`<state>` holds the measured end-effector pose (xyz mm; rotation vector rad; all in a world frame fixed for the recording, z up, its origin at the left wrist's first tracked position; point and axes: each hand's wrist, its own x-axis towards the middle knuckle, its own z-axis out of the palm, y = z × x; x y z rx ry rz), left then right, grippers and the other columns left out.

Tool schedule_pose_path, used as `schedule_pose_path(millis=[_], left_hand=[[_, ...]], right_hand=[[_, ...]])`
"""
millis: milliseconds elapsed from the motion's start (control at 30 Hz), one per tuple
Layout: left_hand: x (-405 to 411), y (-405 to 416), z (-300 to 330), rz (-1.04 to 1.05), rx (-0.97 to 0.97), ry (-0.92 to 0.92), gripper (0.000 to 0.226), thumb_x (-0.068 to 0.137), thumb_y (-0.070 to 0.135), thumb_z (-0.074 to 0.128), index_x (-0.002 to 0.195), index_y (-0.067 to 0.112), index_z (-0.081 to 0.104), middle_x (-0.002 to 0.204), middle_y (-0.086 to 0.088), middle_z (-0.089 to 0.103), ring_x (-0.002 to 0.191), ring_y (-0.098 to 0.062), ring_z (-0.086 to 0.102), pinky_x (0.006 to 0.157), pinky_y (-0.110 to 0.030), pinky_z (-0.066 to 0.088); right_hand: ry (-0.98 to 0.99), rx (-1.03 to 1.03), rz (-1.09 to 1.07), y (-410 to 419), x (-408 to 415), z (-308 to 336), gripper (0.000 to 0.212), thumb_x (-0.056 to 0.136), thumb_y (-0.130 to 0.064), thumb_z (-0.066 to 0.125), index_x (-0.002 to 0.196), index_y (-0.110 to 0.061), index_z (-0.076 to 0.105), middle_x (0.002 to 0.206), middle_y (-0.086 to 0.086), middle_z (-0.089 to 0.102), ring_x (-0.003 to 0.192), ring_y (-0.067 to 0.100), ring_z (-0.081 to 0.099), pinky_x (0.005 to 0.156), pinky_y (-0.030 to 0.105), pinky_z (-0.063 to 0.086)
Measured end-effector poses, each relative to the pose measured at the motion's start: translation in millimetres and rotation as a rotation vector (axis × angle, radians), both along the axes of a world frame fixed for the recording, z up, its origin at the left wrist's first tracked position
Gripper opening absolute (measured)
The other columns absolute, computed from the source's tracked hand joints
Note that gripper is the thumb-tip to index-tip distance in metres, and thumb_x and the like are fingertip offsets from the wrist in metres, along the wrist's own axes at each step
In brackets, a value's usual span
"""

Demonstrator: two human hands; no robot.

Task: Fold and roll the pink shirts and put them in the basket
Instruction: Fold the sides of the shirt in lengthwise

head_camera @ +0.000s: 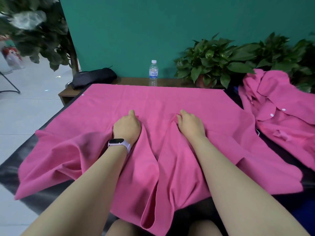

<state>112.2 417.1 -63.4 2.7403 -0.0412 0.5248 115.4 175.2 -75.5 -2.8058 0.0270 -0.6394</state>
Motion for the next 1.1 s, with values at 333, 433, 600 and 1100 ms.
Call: schedule_pose_path(millis=[333,433,600,1100], left_hand=[[-66.1,11.0,-2.2,-0.024,0.02,0.0,0.009,0.098,0.018,0.038,0.091,0.012,0.036,0.076,-0.012,0.057,0.064,-0.033,0.045,0.057,-0.038,0.031],[-83.3,14.4,-3.8,-0.037,0.032,-0.02,0.01,0.098,0.018,0.038,0.091,0.012,0.037,0.071,-0.006,0.049,0.064,-0.033,0.046,0.057,-0.038,0.032],[-105.0,19.0,-6.1,-0.035,0.026,-0.04,0.012,0.098,0.019,0.038,0.089,0.011,0.038,0.063,-0.001,0.042,0.059,-0.031,0.045,0.055,-0.036,0.03],[-65.7,2.6,88.9,-0.025,-0.23,-0.364,0.023,0.107,0.025,0.034,0.103,0.006,0.046,0.082,-0.022,0.063,0.077,-0.045,0.059,0.06,-0.041,0.03]], right_hand=[[0.06,-0.008,0.028,6.3,-82.7,0.5,0.024,0.105,-0.035,0.039,0.102,-0.017,0.054,0.094,0.014,0.07,0.088,0.038,0.065,0.066,0.039,0.034],[0.072,0.006,0.048,7.2,-106.4,1.2,0.021,0.105,-0.035,0.04,0.099,-0.019,0.052,0.096,0.014,0.07,0.089,0.039,0.064,0.066,0.039,0.032],[0.089,0.044,0.042,9.0,-137.5,0.9,0.019,0.105,-0.035,0.04,0.096,-0.021,0.048,0.099,0.013,0.07,0.092,0.039,0.064,0.068,0.039,0.031],[0.199,0.329,0.08,-1.8,-136.3,14.8,0.039,0.098,-0.04,0.056,0.07,-0.018,0.041,0.062,-0.002,0.049,0.068,0.026,0.052,0.06,0.036,0.036]])
